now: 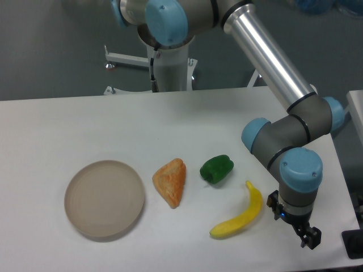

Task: Pick up the yellow pepper from the table
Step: 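Move the open gripper up and over to the small yellow pepper, then lower the open gripper around the yellow pepper, then close the gripper fingers on the yellow pepper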

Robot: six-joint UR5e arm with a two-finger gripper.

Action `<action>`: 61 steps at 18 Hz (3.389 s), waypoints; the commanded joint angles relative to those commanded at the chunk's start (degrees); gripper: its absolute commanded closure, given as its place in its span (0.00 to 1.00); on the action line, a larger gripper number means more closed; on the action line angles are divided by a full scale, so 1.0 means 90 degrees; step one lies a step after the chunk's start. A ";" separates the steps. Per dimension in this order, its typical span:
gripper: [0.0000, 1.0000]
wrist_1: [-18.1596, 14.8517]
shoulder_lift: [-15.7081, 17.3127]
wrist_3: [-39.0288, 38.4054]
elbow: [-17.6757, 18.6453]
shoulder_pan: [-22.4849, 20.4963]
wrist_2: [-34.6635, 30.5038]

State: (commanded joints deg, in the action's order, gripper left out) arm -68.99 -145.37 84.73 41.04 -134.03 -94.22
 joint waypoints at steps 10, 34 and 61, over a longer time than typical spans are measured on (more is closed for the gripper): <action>0.00 -0.0156 0.0878 0.0127 0.1151 -0.0156 0.0069; 0.00 -0.0479 0.2480 0.0430 0.4023 -0.1367 0.0117; 0.67 -0.0429 0.2442 0.0547 0.3722 -0.1319 -0.0079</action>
State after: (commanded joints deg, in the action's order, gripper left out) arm -72.86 -123.39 89.65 74.55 -145.90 -94.93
